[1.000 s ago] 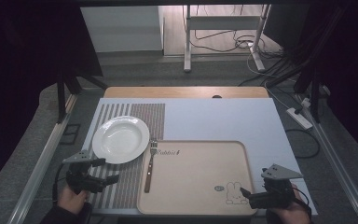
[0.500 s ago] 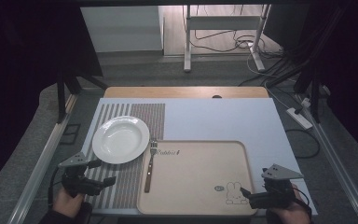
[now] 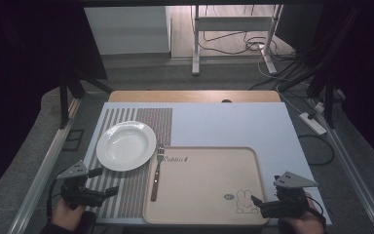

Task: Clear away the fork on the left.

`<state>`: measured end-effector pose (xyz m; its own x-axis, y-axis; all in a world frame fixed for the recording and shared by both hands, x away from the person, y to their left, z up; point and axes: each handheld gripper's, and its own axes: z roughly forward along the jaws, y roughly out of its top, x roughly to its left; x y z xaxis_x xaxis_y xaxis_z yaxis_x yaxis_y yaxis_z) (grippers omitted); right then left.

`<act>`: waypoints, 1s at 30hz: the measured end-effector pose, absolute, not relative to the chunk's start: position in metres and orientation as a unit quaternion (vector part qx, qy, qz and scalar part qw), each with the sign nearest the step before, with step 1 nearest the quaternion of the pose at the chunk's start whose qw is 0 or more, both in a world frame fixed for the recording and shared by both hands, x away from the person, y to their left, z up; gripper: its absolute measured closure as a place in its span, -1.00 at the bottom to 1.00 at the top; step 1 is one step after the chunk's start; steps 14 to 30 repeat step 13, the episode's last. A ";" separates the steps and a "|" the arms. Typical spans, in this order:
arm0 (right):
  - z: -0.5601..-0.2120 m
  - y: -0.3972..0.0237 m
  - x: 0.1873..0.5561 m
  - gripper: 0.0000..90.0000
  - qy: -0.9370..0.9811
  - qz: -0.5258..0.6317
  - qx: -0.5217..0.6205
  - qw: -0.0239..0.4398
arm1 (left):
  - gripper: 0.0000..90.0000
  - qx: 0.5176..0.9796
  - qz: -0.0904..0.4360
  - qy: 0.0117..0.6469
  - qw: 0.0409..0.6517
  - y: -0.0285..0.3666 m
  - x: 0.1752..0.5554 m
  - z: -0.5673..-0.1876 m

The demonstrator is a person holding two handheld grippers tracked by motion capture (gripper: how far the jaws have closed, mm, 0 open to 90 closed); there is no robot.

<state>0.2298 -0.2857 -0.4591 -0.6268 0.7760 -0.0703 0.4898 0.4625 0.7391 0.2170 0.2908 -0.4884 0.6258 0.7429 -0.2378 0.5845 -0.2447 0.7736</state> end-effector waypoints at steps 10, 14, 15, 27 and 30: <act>-0.459 -0.285 0.230 -1.00 0.831 0.350 0.380 0.205 | -1.00 0.779 0.088 0.433 0.445 0.294 0.214 -0.489; -0.459 -0.285 0.230 -1.00 0.832 0.349 0.380 0.205 | -1.00 0.776 0.087 0.437 0.445 0.294 0.215 -0.489; -0.459 -0.285 0.230 -1.00 0.832 0.349 0.380 0.205 | -1.00 0.776 0.087 0.437 0.445 0.294 0.215 -0.489; -0.459 -0.285 0.230 -1.00 0.832 0.349 0.380 0.205 | -1.00 0.776 0.087 0.437 0.445 0.294 0.215 -0.489; -0.459 -0.285 0.230 -1.00 0.832 0.349 0.380 0.205 | -1.00 0.776 0.087 0.437 0.445 0.294 0.215 -0.489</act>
